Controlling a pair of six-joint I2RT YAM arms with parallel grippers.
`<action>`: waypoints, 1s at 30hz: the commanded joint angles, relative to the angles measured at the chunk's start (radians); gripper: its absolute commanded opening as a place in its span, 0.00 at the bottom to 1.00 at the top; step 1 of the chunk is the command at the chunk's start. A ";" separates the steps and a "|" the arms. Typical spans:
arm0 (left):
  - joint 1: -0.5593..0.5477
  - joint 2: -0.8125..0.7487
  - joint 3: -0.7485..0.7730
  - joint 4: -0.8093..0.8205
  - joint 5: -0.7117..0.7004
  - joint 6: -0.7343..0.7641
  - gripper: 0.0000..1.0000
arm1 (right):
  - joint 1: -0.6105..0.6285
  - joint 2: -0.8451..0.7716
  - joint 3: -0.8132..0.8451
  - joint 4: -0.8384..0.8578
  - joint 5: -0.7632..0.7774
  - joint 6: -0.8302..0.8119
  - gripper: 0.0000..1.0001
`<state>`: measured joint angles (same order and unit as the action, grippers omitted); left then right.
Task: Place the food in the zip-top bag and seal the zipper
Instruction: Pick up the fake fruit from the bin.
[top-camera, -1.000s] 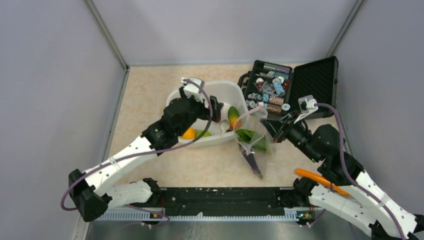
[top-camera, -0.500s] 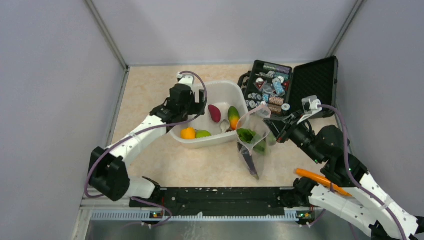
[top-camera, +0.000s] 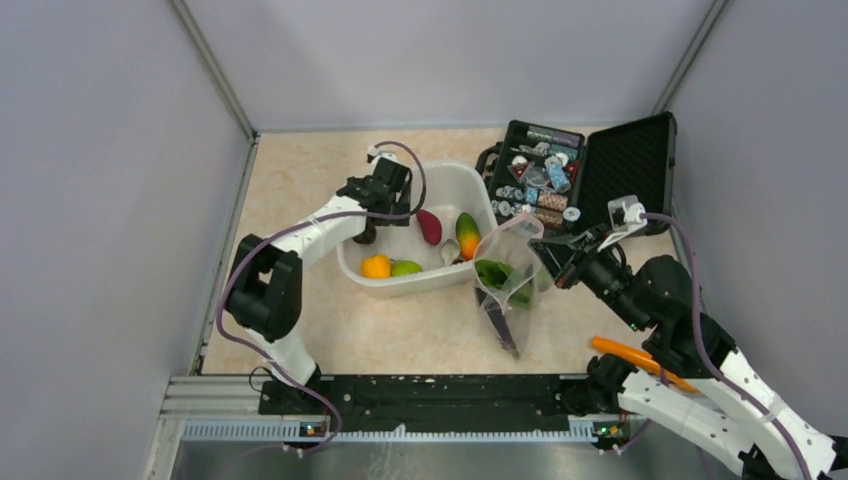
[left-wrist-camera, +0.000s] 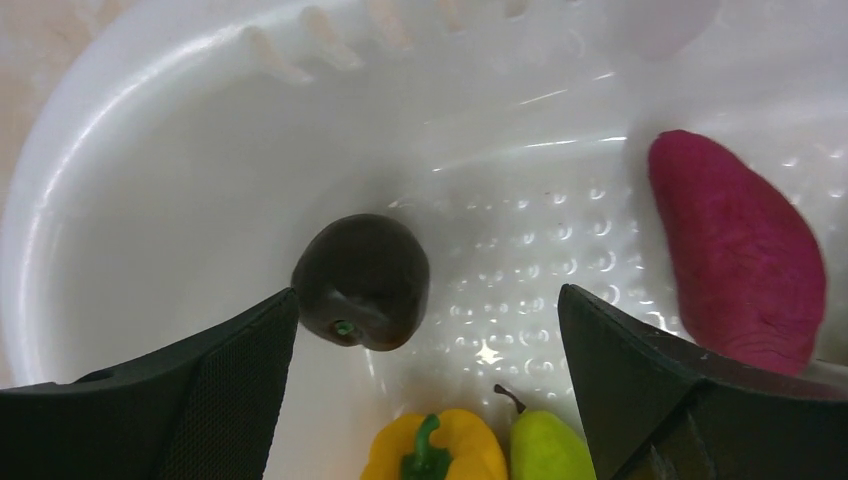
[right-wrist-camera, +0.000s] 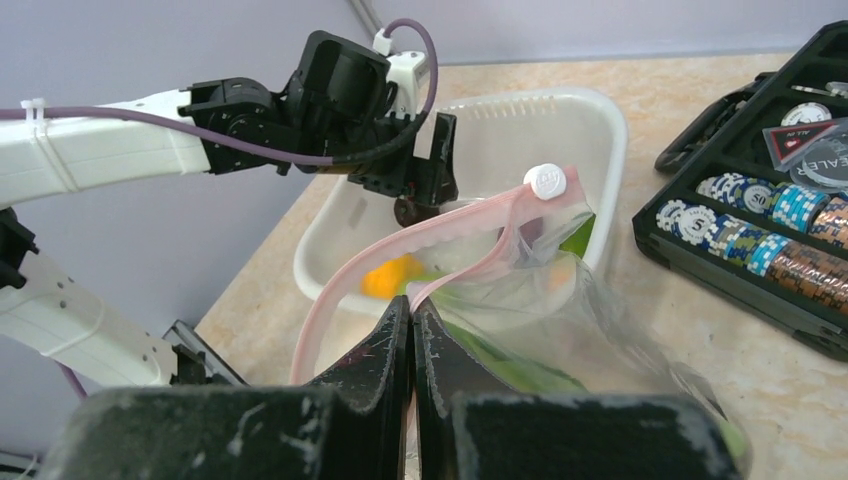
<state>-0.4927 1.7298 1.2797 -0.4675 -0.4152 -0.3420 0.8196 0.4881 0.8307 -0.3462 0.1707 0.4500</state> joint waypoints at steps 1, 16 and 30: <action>-0.013 0.012 0.026 -0.046 -0.157 -0.015 0.98 | -0.003 -0.015 -0.002 0.067 0.032 0.015 0.00; -0.033 0.099 -0.021 -0.022 -0.179 -0.056 0.91 | -0.002 0.006 0.004 0.053 0.041 0.018 0.00; -0.032 0.121 -0.058 0.065 -0.122 -0.061 0.74 | -0.003 -0.011 -0.007 0.052 0.044 0.026 0.00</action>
<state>-0.5247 1.8767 1.2392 -0.4759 -0.5644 -0.3954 0.8196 0.4965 0.8242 -0.3378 0.1982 0.4683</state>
